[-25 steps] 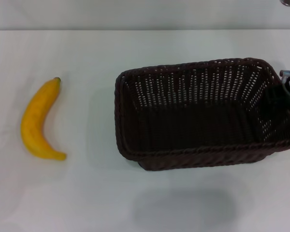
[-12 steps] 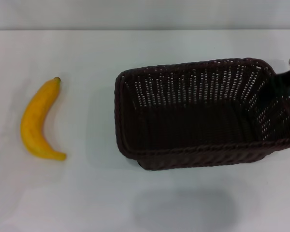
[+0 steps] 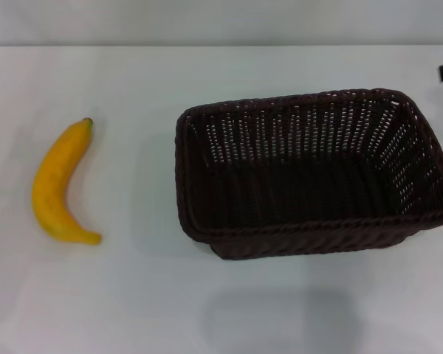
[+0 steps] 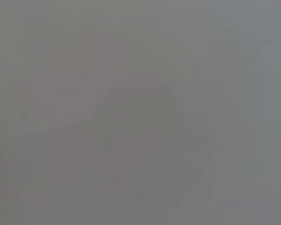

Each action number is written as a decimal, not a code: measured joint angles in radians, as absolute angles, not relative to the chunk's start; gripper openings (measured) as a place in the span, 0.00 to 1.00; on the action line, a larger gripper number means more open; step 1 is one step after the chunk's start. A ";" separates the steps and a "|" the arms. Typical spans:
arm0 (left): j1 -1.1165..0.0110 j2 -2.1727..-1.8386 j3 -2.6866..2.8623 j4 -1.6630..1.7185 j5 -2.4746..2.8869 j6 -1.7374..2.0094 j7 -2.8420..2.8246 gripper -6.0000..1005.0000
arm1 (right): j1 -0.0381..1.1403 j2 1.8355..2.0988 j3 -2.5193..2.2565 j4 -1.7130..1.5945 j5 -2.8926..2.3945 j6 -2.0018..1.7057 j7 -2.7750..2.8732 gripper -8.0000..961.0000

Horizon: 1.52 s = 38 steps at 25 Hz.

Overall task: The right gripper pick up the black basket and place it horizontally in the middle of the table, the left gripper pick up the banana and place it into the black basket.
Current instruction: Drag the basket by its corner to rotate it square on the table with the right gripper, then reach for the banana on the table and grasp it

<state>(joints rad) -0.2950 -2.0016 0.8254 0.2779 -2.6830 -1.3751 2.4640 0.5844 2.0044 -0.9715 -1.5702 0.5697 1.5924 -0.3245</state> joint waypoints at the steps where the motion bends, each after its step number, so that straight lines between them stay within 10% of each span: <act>1: -0.285 -2.003 0.826 0.321 -2.644 -1.339 2.426 0.87 | 0.571 2.008 -0.928 -1.553 0.602 1.562 -0.405 0.73; 11: -0.255 -2.059 0.826 0.601 -2.356 -1.113 2.178 0.87 | 0.412 2.005 -0.672 -1.310 1.130 1.248 -1.165 0.73; 25: -0.331 -2.024 0.827 1.169 -1.318 -1.067 0.848 0.87 | 0.378 2.006 -0.427 -0.757 1.685 1.196 -2.091 0.73; 38: -0.632 -1.877 0.815 1.232 -0.605 -1.620 0.159 0.86 | 0.391 2.008 -0.419 -0.605 1.837 1.204 -2.423 0.73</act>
